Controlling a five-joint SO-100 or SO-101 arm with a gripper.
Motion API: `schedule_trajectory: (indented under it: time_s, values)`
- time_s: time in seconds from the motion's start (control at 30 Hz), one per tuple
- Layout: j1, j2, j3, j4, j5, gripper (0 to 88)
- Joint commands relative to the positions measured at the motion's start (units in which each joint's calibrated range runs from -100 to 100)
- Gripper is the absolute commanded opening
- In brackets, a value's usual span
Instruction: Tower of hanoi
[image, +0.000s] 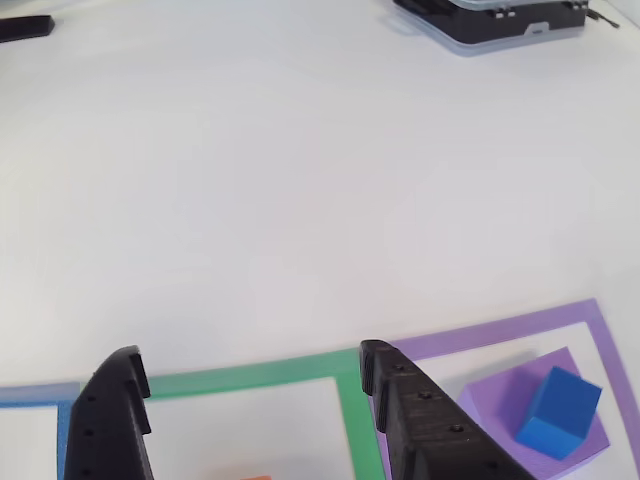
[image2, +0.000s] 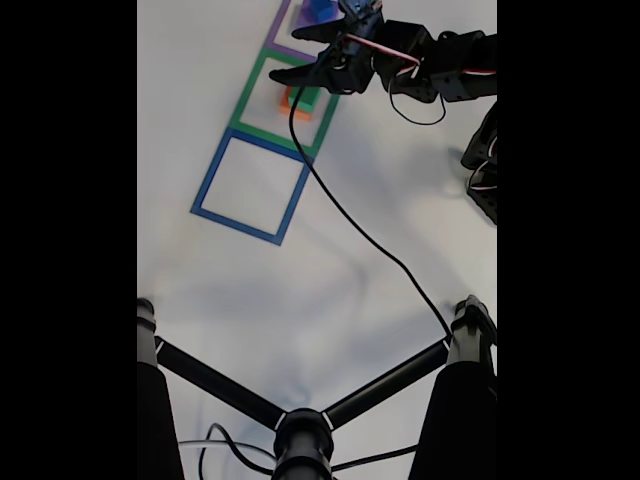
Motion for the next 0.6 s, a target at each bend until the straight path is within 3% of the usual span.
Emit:
schedule_trajectory:
  time_s: [0.0,0.17,0.4,0.57]
  values:
    - [1.9,-9.2,-13.0,23.3,0.0,16.8]
    - [4.6,-10.8,-30.3,46.8,0.0,0.1]
    - [11.4,-9.9,-52.2,77.2,0.0,0.0]
    - [15.8,-10.7,-52.9,83.7,0.0,0.0]
